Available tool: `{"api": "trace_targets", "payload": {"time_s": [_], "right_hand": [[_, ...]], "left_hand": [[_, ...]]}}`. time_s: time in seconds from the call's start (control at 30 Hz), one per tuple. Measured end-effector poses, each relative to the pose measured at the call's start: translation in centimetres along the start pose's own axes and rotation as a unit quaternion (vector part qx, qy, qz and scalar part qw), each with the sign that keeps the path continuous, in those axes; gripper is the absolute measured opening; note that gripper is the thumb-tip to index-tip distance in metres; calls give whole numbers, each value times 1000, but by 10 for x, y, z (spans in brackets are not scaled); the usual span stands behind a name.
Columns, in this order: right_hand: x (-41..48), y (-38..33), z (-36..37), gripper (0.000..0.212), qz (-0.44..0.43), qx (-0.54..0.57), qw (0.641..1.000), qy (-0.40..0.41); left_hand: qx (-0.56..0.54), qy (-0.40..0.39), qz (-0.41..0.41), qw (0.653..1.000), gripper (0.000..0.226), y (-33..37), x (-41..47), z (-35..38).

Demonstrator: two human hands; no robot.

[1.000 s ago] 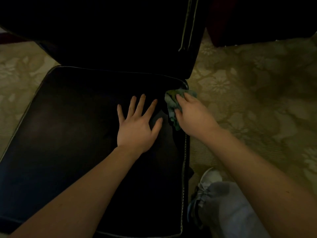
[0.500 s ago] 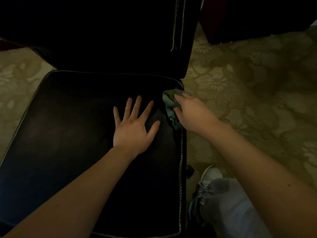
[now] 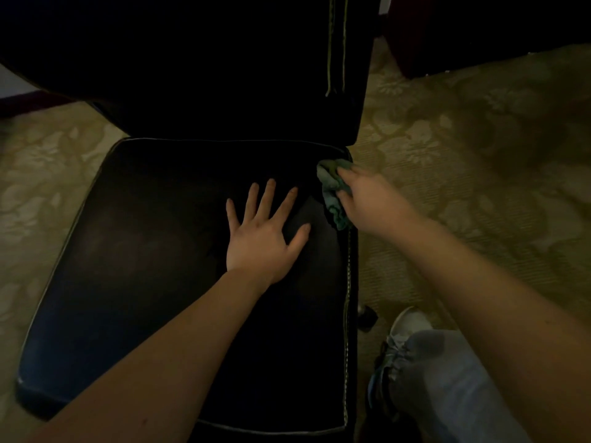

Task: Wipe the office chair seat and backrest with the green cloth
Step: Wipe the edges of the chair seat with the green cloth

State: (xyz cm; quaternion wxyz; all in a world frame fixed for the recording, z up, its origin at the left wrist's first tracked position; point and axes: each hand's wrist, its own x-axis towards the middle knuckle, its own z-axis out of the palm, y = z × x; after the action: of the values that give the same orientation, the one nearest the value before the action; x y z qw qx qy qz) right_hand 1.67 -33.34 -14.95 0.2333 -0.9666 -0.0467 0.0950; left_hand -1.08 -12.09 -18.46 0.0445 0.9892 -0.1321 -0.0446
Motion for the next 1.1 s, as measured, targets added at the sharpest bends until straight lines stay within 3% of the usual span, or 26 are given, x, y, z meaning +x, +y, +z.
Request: {"api": "trace_targets", "payload": {"time_s": [0.7,0.9,1.1], "right_hand": [[-24,-4,5,53,-24,33,999,-28],[-17,-10,5,53,-19,25,1000,-2],[-35,-10,9,54,-20,-13,999,-39]], "left_hand": [[51,-69,-4,996,71,4,-19,-23],[24,-64,-18,997,72,-6,-45,-17],[8,-46,-12,999,71,-8,-45,-11]]}}
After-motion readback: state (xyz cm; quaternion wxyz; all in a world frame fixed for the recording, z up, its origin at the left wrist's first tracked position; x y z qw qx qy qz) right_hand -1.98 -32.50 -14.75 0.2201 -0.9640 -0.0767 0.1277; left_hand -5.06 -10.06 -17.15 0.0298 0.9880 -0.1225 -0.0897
